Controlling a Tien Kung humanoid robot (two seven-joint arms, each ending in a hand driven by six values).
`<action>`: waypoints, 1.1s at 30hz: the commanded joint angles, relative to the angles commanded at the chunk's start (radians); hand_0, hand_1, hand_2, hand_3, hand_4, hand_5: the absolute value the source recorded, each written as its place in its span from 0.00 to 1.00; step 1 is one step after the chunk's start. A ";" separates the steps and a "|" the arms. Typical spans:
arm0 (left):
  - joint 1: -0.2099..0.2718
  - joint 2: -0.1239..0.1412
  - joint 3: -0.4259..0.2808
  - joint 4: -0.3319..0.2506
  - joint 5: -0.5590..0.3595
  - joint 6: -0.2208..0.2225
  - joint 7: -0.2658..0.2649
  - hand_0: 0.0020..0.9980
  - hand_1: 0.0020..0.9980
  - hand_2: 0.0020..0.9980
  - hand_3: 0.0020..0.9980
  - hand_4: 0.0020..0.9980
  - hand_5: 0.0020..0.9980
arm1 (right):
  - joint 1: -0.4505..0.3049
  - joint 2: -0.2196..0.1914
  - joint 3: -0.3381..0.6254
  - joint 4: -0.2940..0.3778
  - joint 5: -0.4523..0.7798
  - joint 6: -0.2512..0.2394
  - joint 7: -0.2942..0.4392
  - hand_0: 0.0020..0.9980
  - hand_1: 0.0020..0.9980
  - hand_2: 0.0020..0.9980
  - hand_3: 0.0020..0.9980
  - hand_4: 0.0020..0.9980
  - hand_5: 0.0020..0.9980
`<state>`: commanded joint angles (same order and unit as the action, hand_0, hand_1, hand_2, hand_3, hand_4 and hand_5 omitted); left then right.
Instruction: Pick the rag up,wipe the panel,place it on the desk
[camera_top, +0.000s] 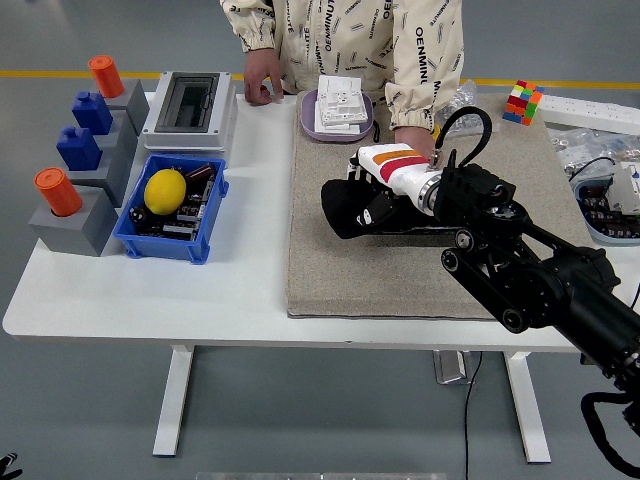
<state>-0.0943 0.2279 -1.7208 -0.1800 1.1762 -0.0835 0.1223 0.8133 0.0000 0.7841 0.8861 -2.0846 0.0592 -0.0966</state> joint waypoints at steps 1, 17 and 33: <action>0.000 0.000 0.000 0.000 0.000 0.000 0.000 0.73 0.72 0.77 0.63 0.69 0.58 | -0.002 0.000 0.000 0.000 0.001 0.000 0.000 0.31 0.42 0.46 0.45 0.98 0.10; 0.011 -0.002 -0.017 0.000 0.011 -0.001 -0.002 0.73 0.72 0.77 0.63 0.69 0.58 | -0.034 -0.098 0.035 0.001 0.002 0.005 0.000 0.31 0.42 0.46 0.45 0.98 0.10; 0.019 -0.005 -0.022 0.000 0.017 -0.002 -0.003 0.73 0.72 0.77 0.63 0.69 0.58 | -0.099 -0.229 0.127 0.000 -0.014 0.008 0.000 0.31 0.42 0.46 0.45 0.98 0.11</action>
<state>-0.0756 0.2226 -1.7429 -0.1800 1.1929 -0.0858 0.1192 0.7143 -0.2291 0.9111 0.8861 -2.0990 0.0674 -0.0961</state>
